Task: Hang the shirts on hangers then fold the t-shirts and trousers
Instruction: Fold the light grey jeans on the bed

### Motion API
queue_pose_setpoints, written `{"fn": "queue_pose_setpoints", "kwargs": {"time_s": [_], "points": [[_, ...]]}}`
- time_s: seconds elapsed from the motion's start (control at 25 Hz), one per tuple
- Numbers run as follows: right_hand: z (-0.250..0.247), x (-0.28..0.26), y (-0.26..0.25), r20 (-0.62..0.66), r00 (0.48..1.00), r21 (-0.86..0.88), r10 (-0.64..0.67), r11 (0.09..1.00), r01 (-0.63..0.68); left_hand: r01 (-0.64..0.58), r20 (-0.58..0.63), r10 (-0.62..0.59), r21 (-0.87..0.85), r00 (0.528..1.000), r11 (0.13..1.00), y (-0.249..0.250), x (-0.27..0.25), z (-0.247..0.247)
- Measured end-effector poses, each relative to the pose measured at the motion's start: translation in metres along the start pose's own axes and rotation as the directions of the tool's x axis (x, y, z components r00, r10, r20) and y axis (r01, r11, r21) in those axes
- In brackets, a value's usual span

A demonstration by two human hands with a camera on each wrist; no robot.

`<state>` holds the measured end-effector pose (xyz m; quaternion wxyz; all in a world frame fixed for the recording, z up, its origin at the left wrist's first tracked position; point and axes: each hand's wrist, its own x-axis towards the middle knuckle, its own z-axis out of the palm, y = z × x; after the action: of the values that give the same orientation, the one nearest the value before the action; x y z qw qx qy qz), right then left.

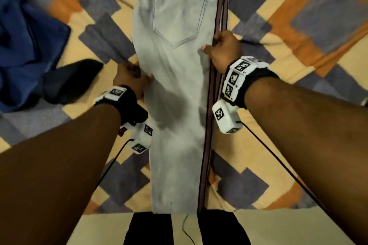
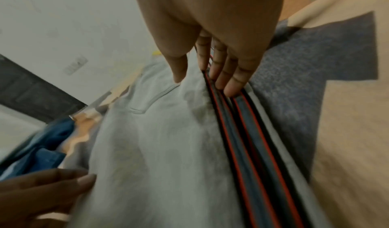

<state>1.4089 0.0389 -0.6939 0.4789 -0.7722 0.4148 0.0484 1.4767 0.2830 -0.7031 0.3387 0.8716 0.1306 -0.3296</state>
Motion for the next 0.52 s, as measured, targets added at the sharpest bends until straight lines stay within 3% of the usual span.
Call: {"fn": "queue_pose_setpoints", "kwargs": {"time_s": [0.08,0.16,0.32,0.52], "points": [[0.000,0.018,0.002,-0.036,0.999,-0.043,0.029,0.999,-0.031,-0.017,-0.024,0.019,0.049,1.000,0.999,0.005,0.004,-0.004],[-0.003,0.039,-0.002,-0.068,0.996,-0.018,0.065,0.998,-0.066,-0.110,-0.081,0.125,0.168,0.989,0.980,0.014,0.011,-0.009],[0.000,0.072,-0.019,-0.213,0.967,0.114,0.142,0.986,-0.119,-0.281,-0.124,0.291,0.092,0.949,0.955,0.057,0.047,-0.018],[-0.004,0.085,-0.017,-0.250,0.964,0.052,0.086,0.996,-0.076,-0.340,0.055,0.337,0.250,0.940,0.907,0.096,0.086,-0.012]]}}
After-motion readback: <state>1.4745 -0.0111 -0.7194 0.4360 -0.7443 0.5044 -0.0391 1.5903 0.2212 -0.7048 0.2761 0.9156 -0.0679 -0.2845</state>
